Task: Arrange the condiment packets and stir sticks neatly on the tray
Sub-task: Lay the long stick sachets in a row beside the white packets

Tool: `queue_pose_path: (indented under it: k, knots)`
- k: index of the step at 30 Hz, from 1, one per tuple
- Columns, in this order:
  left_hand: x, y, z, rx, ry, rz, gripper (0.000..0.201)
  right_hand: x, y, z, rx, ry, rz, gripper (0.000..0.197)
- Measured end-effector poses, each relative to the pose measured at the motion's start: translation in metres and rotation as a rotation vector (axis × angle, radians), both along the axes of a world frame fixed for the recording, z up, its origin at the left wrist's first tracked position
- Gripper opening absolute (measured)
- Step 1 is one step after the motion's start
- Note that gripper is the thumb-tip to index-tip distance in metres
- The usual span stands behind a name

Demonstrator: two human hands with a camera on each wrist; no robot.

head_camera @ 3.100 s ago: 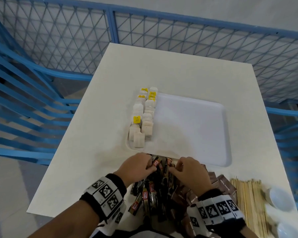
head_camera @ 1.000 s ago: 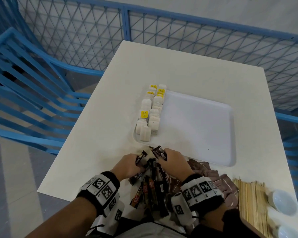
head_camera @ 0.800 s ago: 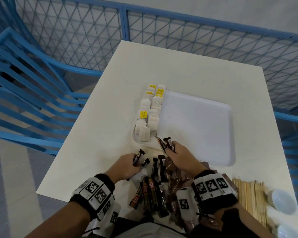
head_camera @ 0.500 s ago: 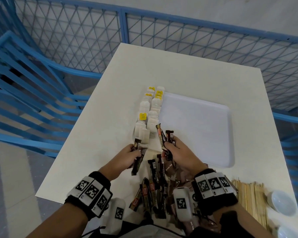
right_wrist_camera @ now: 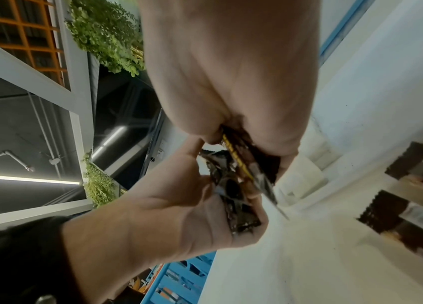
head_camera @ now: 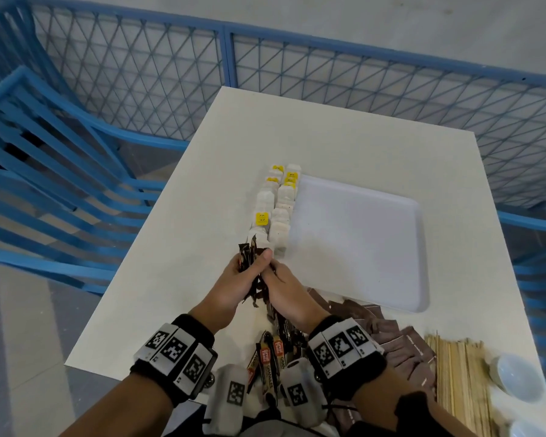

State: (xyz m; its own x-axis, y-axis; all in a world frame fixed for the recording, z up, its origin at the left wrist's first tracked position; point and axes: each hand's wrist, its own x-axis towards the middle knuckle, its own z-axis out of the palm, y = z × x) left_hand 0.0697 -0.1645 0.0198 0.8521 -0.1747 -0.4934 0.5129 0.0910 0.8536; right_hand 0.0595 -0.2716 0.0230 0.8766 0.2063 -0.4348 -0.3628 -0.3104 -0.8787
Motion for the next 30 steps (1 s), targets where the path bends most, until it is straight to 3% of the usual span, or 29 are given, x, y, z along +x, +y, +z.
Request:
queue_pose_path:
  k: [4, 9, 15, 23, 28, 30]
  knots:
    - [0.0, 0.001, -0.002, -0.075, 0.019, 0.031, 0.047, 0.001, -0.005, 0.009, 0.049, 0.074, -0.017, 0.041]
    - [-0.001, 0.005, -0.001, -0.116, 0.039, 0.038, 0.021, 0.0, -0.012, 0.013, 0.231, 0.149, -0.01, 0.045]
    - [-0.002, 0.006, -0.003, -0.026, -0.017, -0.026, 0.029, 0.002, -0.015, 0.008, 0.255, 0.259, -0.071, 0.046]
    - [-0.007, 0.003, 0.003, -0.103, 0.039, -0.16, 0.031, 0.011, -0.014, 0.01, 0.158, 0.138, -0.08, 0.058]
    - [-0.007, 0.006, 0.004, -0.049, 0.058, -0.214, 0.014, 0.011, -0.017, 0.003, 0.564, 0.354, -0.099, 0.075]
    - [-0.009, 0.007, 0.002, 0.0, 0.034, -0.22, 0.015, 0.01, -0.019, 0.002, 0.571, 0.361, -0.118, 0.073]
